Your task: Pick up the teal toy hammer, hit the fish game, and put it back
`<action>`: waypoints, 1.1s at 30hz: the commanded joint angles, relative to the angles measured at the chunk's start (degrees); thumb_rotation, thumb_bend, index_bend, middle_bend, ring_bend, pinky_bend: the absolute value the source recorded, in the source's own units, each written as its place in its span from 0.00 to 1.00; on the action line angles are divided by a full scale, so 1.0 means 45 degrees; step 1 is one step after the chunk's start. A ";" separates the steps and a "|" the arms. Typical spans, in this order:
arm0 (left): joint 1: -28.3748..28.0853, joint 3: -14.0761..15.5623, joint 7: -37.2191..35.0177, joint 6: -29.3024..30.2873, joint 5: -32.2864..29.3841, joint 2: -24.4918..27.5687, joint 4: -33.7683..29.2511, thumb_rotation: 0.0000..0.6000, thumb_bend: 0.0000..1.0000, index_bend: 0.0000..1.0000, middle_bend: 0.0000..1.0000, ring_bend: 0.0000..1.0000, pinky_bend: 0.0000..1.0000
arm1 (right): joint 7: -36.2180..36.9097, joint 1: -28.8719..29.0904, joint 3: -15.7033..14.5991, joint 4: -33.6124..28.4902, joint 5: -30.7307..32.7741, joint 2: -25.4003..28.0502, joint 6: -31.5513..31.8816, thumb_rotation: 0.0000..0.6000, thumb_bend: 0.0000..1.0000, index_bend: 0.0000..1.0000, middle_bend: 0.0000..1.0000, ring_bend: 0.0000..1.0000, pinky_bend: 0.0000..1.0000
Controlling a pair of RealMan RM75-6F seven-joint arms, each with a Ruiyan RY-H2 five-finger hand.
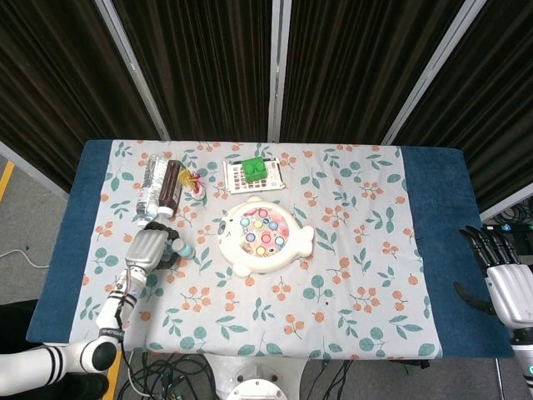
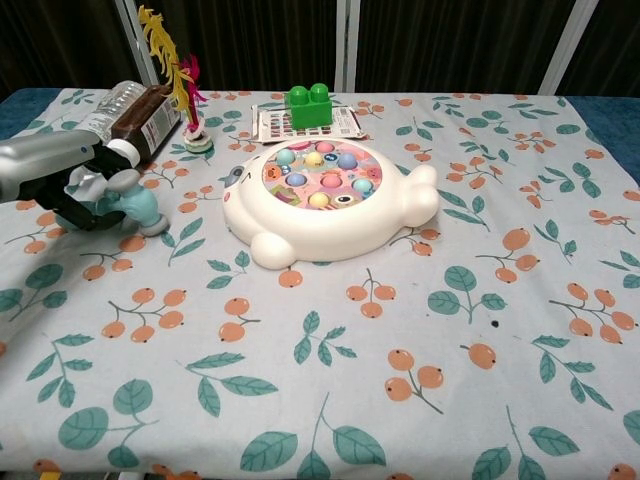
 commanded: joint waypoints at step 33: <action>-0.1116 0.0141 -0.4509 -0.0538 0.5651 0.1843 0.0482 1.00 0.47 0.57 0.55 0.43 0.45 | -0.0496 -0.0509 -0.0157 -0.0485 -0.0152 0.0165 0.0607 1.00 0.18 0.00 0.07 0.00 0.00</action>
